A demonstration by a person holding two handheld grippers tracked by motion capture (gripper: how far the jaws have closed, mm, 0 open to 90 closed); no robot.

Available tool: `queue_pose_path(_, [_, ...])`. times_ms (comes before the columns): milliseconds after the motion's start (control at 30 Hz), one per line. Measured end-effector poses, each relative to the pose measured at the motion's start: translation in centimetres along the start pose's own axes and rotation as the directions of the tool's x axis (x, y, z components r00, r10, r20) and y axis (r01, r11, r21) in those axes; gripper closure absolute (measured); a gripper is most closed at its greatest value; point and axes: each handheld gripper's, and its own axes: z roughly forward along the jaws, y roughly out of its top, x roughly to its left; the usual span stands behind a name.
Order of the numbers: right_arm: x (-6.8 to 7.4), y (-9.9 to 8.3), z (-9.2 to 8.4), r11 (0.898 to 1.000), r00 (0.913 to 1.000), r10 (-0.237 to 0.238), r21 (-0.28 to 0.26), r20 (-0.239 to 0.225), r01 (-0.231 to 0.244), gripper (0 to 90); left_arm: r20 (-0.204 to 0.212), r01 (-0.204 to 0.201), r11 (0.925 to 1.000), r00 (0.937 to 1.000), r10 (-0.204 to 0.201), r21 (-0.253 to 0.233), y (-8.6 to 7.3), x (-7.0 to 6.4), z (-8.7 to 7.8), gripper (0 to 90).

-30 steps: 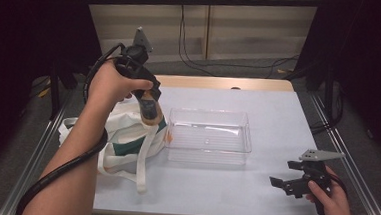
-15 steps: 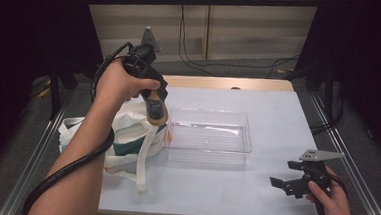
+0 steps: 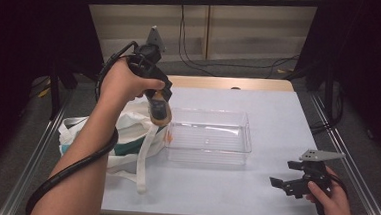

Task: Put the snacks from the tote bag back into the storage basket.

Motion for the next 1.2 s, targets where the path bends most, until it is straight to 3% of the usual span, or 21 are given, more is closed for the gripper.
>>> queue_pose_path(1200, [0.0,-0.1,0.1,1.000,1.0000,-0.006,0.004,-0.005,0.006,2.0,0.024,-0.061,0.9977,0.9979,0.061,0.029,0.2,-2.2,2.5,30.3])
